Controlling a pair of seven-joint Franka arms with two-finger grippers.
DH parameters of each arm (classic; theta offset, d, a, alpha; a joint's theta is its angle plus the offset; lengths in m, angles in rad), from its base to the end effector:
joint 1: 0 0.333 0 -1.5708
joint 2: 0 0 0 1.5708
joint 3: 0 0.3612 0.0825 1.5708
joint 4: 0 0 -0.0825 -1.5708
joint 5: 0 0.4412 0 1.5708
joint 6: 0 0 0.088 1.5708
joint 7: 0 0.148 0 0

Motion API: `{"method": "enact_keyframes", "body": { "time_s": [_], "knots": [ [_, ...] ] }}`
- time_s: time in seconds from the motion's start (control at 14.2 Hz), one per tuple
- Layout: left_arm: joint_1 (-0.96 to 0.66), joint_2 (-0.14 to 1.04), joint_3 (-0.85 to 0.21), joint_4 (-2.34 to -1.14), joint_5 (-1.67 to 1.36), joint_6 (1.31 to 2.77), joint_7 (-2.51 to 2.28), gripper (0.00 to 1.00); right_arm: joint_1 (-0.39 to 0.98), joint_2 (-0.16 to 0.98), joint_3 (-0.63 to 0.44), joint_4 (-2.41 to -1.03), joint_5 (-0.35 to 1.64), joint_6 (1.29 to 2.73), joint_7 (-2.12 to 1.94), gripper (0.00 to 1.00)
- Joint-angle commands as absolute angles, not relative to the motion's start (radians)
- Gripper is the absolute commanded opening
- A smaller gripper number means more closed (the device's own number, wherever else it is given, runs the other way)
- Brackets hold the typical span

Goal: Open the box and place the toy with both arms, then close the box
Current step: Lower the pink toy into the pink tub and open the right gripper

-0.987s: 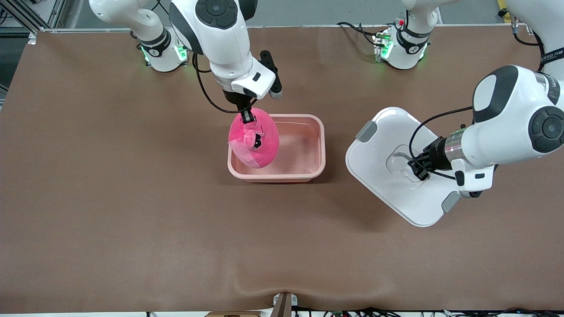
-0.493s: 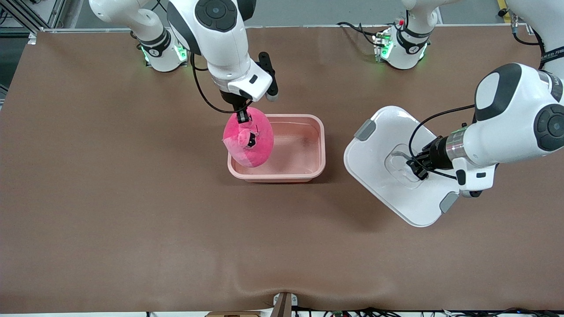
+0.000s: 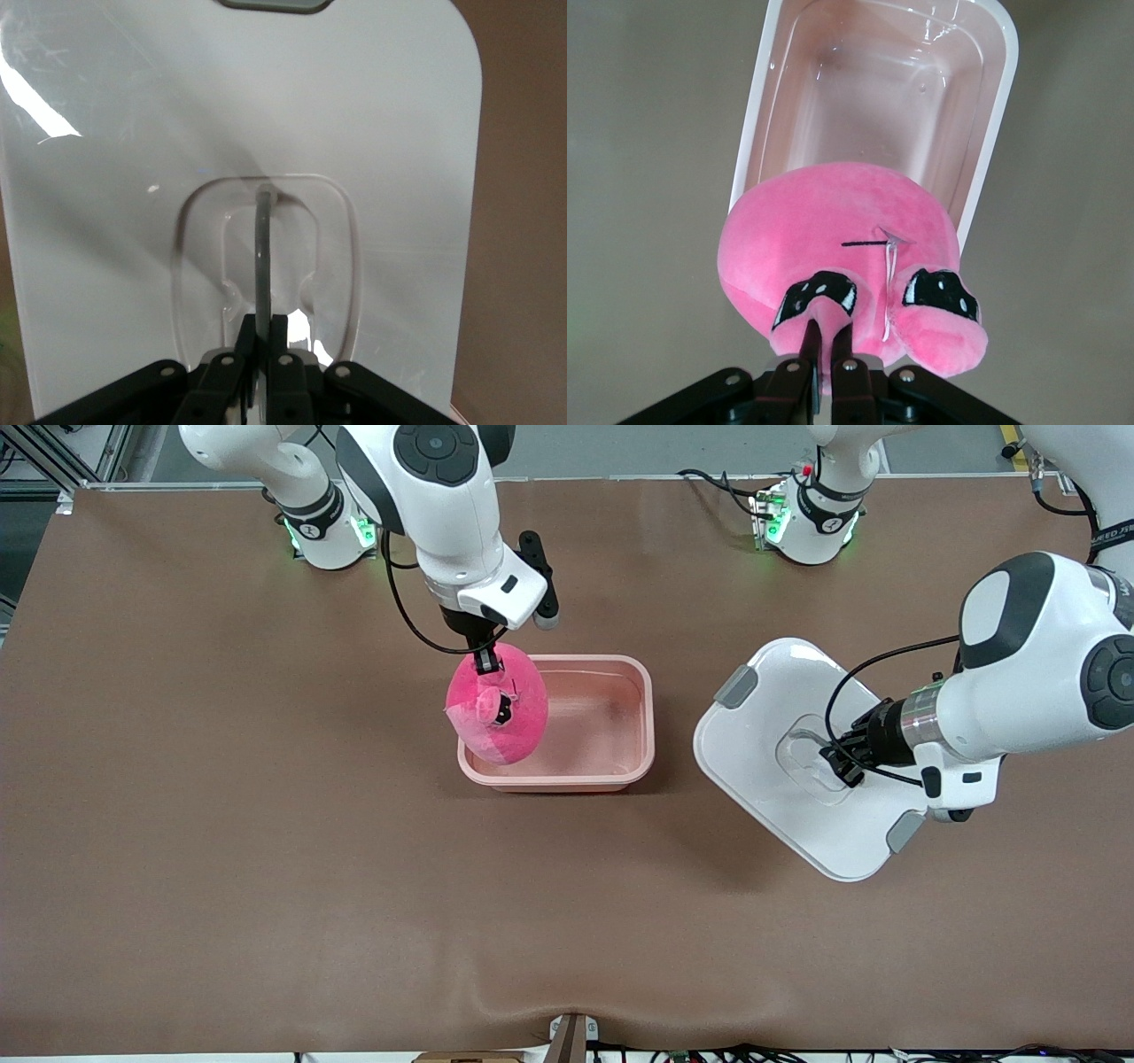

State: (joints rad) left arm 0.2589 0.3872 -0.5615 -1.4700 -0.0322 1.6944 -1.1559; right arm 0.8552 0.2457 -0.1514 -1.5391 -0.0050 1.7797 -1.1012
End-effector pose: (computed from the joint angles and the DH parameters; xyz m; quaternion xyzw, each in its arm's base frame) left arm 0.6963 -0.1675 0.4681 0.8968 0.4233 -0.1171 0.0530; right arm 0.5305 0.4618 0.5036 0.6174 0.7864 -0.0052 0.0202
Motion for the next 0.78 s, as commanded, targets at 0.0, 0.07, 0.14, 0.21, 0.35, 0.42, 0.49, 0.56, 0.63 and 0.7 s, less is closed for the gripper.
{"method": "enact_keyframes", "body": {
  "time_s": [0.0, 0.07, 0.14, 0.21, 0.35, 0.42, 0.49, 0.56, 0.63, 0.7],
  "knots": [
    [0.275, 0.357, -0.568, -1.477, -0.057, 1.675, -1.131, 0.00, 0.854, 0.235, -0.144, -1.539, -0.029, 1.779, -1.086, 0.05],
    [0.275, 0.357, -0.569, -1.479, -0.057, 1.675, -1.131, 0.00, 0.854, 0.236, -0.146, -1.540, -0.029, 1.784, -1.085, 0.12],
    [0.276, 0.357, -0.569, -1.476, -0.057, 1.675, -1.131, 0.00, 0.854, 0.236, -0.146, -1.540, -0.029, 1.784, -1.085, 0.23],
    [0.276, 0.359, -0.568, -1.476, -0.057, 1.675, -1.131, 0.00, 0.854, 0.236, -0.144, -1.540, -0.029, 1.784, -1.085, 0.40],
    [0.276, 0.360, -0.568, -1.474, -0.057, 1.675, -1.129, 0.00, 0.851, 0.236, -0.144, -1.537, -0.028, 1.786, -1.086, 0.74],
    [0.276, 0.360, -0.568, -1.474, -0.061, 1.675, -1.131, 0.00, 0.851, 0.238, -0.144, -1.537, -0.028, 1.787, -1.091, 1.00],
    [0.276, 0.359, -0.568, -1.474, -0.060, 1.675, -1.129, 0.00, 0.851, 0.238, -0.144, -1.537, -0.028, 1.792, -1.098, 1.00],
    [0.278, 0.360, -0.565, -1.471, -0.061, 1.675, -1.118, 0.00, 0.853, 0.238, -0.144, -1.537, -0.028, 1.792, -1.098, 1.00],
    [0.282, 0.360, -0.565, -1.471, -0.063, 1.677, -1.105, 0.00, 0.853, 0.236, -0.144, -1.536, -0.029, 1.792, -1.098, 1.00],
    [0.282, 0.359, -0.565, -1.471, -0.061, 1.675, -1.103, 0.00, 0.853, 0.236, -0.144, -1.534, -0.028, 1.792, -1.097, 1.00]
  ]
}}
